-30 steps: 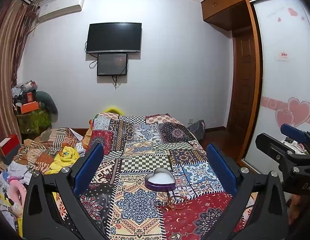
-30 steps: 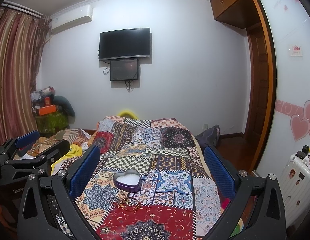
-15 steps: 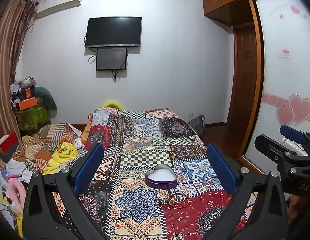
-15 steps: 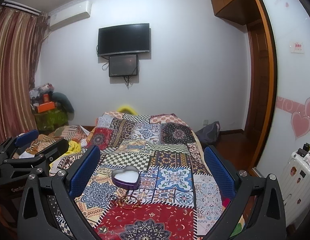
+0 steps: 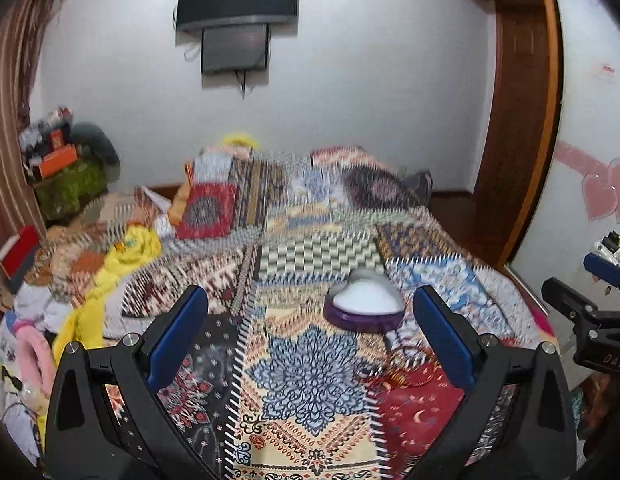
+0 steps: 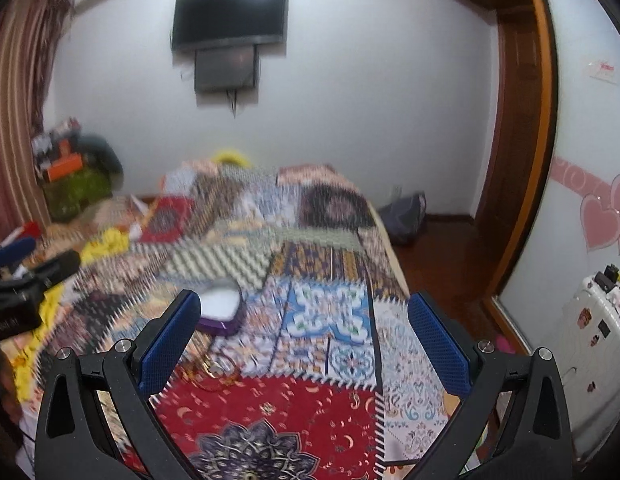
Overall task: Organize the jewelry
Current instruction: 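Lower the right tool toward the orange beaded bracelet on the red patch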
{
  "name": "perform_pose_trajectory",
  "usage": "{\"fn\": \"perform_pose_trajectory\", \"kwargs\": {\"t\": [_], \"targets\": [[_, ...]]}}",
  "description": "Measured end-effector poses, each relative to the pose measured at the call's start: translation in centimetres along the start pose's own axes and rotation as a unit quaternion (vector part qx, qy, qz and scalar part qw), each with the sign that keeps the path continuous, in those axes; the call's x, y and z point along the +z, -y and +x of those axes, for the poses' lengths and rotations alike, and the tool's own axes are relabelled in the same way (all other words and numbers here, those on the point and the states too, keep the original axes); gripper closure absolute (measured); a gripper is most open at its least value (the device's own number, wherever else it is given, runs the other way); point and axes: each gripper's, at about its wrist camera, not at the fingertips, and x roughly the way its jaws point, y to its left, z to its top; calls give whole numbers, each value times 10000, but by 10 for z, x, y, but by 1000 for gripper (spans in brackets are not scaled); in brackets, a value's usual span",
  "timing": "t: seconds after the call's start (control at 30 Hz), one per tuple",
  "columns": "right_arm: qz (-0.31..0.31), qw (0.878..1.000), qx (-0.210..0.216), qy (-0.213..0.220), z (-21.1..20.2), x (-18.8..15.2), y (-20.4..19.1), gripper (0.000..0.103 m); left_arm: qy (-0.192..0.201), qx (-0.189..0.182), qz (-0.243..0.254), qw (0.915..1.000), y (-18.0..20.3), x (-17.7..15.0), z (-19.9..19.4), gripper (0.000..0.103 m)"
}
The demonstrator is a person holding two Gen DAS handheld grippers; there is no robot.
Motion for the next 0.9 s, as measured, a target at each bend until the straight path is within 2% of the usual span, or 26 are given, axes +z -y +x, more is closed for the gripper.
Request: {"fn": "perform_pose_trajectory", "kwargs": {"t": [0.17, 0.23, 0.33, 0.43, 0.5, 0.67, 0.8, 0.9], "targets": [[-13, 9983, 162, -564, 31, -14, 2, 0, -685, -143, -30, 9975, -10, -17, 43, 4], [-28, 9968, 248, -762, 42, -20, 1, 0, -939, -237, -2, 9953, -10, -23, 57, 14], [-111, 9940, 377, -1018, 58, -26, -2, 0, -1365, -407, 43, 9898, -9, -36, 76, 21], [-232, 9911, 527, -1199, 69, -32, -8, 1, -1619, -570, 92, 9851, -5, -44, 88, 32], [-295, 9898, 597, -1259, 76, -34, -12, 1, -1732, -625, 173, 9827, -1, -49, 94, 35], [-431, 9856, 784, -1435, 88, -40, -23, 12, -1934, -920, 341, 9762, 9, -55, 100, 46], [-503, 9816, 970, -1565, 95, -44, -30, 27, -1995, -1200, 550, 9710, 19, -58, 101, 75], [-542, 9793, 1056, -1642, 100, -46, -32, 36, -1970, -1450, 632, 9676, 26, -59, 100, 80]]}}
